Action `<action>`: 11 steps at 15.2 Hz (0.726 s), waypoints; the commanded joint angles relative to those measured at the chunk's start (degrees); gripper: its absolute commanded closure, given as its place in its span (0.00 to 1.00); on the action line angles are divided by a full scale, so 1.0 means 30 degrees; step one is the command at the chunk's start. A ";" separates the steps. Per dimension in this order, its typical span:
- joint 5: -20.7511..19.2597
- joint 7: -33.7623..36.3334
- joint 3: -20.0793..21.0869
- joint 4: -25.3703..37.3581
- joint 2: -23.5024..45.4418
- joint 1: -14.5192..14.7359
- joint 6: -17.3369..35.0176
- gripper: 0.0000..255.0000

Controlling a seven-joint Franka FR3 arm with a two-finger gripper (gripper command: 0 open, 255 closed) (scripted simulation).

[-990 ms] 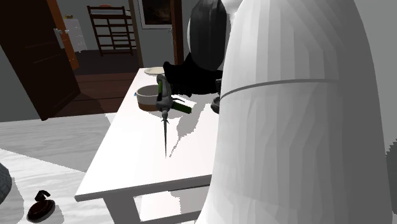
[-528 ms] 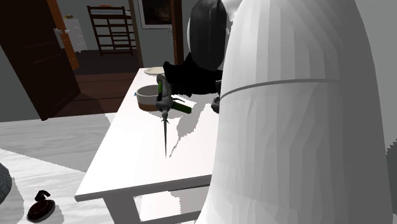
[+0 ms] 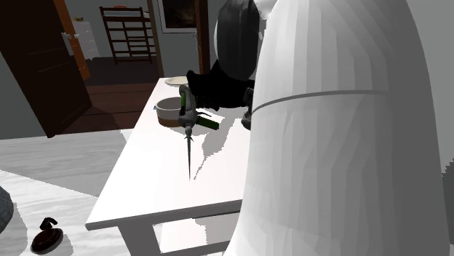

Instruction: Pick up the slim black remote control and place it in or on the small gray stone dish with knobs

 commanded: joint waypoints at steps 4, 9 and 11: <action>-0.0035 0.0074 -0.0018 0.1996 -0.0105 -0.0093 -0.2100 0.00; -0.0035 0.0074 -0.0019 0.1996 -0.0105 -0.0093 -0.2100 0.00; -0.0035 0.0074 -0.0019 0.1996 -0.0105 -0.0093 -0.2100 0.00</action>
